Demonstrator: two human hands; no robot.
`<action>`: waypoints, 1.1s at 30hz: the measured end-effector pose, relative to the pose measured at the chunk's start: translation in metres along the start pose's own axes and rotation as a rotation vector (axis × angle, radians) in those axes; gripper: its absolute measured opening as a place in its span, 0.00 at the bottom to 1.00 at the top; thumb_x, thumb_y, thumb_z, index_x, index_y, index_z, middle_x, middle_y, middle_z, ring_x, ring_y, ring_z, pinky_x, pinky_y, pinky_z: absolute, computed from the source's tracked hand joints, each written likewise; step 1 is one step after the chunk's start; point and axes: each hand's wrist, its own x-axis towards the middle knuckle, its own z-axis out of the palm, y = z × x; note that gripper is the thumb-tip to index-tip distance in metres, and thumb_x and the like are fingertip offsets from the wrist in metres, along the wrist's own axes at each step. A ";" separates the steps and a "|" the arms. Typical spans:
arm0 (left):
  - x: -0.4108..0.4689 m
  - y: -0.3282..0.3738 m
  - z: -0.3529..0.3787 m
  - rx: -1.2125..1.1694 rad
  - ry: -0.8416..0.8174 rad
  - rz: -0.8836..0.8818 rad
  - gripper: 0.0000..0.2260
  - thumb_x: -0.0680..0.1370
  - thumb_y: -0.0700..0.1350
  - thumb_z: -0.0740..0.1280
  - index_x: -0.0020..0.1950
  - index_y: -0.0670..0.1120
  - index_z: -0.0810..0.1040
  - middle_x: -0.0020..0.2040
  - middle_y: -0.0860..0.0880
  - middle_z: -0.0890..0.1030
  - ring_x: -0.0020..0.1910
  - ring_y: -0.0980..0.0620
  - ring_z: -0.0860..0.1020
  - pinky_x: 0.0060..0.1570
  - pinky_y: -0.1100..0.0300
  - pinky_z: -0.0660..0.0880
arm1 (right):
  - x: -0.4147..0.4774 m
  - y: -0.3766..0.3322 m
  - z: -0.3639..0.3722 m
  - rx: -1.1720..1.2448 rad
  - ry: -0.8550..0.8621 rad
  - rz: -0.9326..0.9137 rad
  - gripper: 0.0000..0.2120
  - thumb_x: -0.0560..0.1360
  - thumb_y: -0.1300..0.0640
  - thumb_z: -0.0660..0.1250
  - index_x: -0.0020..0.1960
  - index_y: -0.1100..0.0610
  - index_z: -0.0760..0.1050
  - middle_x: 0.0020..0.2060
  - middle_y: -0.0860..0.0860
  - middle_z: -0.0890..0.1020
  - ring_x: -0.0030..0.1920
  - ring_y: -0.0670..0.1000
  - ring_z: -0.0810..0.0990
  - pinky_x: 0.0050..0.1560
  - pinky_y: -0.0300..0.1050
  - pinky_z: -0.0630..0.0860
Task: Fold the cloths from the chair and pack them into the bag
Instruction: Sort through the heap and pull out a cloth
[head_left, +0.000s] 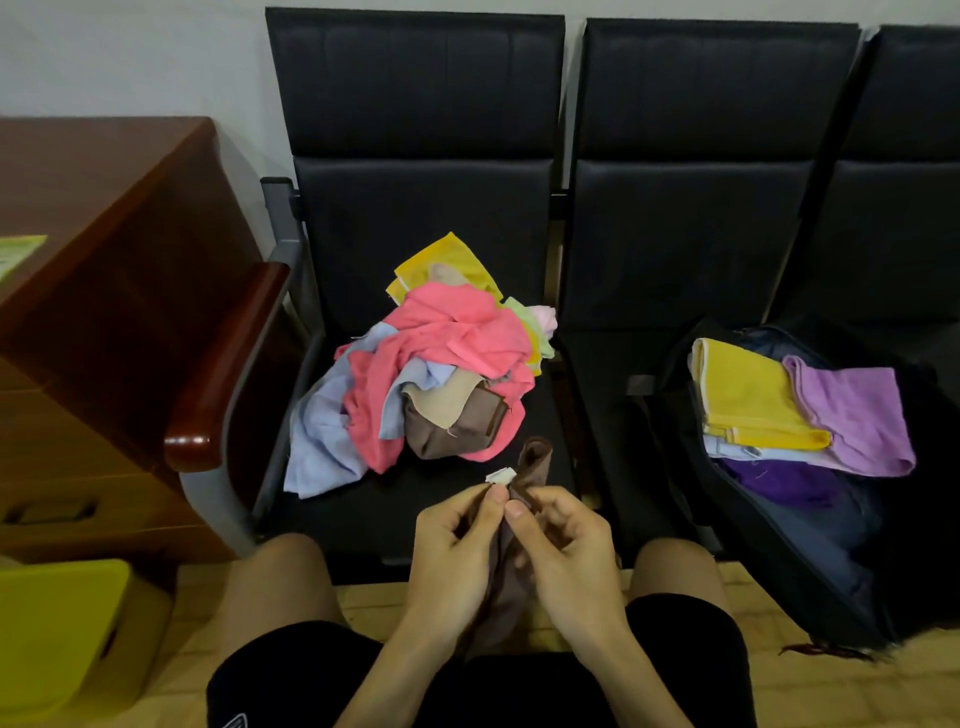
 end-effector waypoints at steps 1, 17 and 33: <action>0.000 -0.001 0.000 -0.005 0.000 -0.004 0.14 0.82 0.40 0.64 0.41 0.47 0.85 0.39 0.42 0.85 0.41 0.52 0.81 0.46 0.51 0.79 | 0.000 0.000 0.000 0.001 -0.005 -0.001 0.04 0.77 0.59 0.70 0.45 0.51 0.81 0.32 0.54 0.83 0.29 0.47 0.79 0.31 0.41 0.75; 0.020 0.009 -0.015 -0.016 -0.197 0.000 0.08 0.80 0.39 0.65 0.53 0.46 0.84 0.47 0.48 0.87 0.49 0.53 0.84 0.46 0.63 0.78 | 0.034 0.006 -0.043 0.068 0.179 -0.046 0.08 0.73 0.59 0.74 0.43 0.56 0.74 0.31 0.53 0.76 0.32 0.48 0.76 0.33 0.38 0.73; 0.084 0.079 -0.030 0.282 -0.233 0.420 0.10 0.81 0.40 0.63 0.56 0.53 0.80 0.48 0.64 0.83 0.53 0.64 0.79 0.53 0.68 0.75 | 0.074 -0.059 -0.067 0.063 -0.081 -0.288 0.13 0.75 0.48 0.66 0.54 0.54 0.79 0.48 0.52 0.84 0.50 0.52 0.83 0.49 0.47 0.82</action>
